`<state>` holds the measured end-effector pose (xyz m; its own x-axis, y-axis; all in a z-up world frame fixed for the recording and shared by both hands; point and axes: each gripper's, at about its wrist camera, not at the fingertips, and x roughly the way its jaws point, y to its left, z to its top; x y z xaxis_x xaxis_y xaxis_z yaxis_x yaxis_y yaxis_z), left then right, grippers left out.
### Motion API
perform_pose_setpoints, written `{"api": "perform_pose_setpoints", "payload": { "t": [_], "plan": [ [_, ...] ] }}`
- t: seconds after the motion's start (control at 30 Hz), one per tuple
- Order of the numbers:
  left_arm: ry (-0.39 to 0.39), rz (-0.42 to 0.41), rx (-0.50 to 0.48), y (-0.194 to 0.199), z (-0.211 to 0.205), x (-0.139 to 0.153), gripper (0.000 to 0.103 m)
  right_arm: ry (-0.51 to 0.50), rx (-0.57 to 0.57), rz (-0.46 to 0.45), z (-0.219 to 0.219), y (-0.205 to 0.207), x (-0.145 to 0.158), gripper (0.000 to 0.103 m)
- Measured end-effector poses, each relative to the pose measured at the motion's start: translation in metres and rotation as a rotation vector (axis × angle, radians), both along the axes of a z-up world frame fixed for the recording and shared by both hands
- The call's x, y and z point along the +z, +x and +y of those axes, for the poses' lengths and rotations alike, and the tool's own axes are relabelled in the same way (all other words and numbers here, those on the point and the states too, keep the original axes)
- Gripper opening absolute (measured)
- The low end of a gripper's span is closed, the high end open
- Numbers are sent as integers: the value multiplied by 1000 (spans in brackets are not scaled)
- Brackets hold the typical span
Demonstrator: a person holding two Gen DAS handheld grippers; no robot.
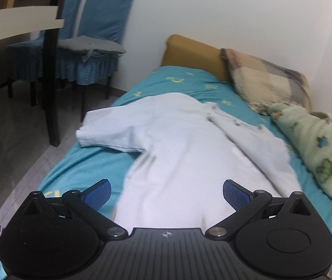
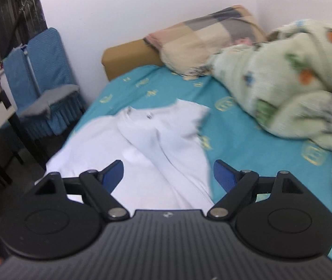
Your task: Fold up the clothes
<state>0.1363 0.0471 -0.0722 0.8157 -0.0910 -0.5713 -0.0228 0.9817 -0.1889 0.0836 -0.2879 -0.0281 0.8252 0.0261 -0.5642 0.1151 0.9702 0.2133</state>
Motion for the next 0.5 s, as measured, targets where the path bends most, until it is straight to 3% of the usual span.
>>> {"api": "perform_pose_setpoints", "payload": {
  "t": [0.2, 0.5],
  "plan": [
    [52, 12, -78, -31, -35, 2, 103, 82, -16, -44, -10, -93, 0, 85],
    [147, 52, -203, -79, -95, -3, 99, 160, -179, -250, -85, -187, 32, 85]
  ]
}}
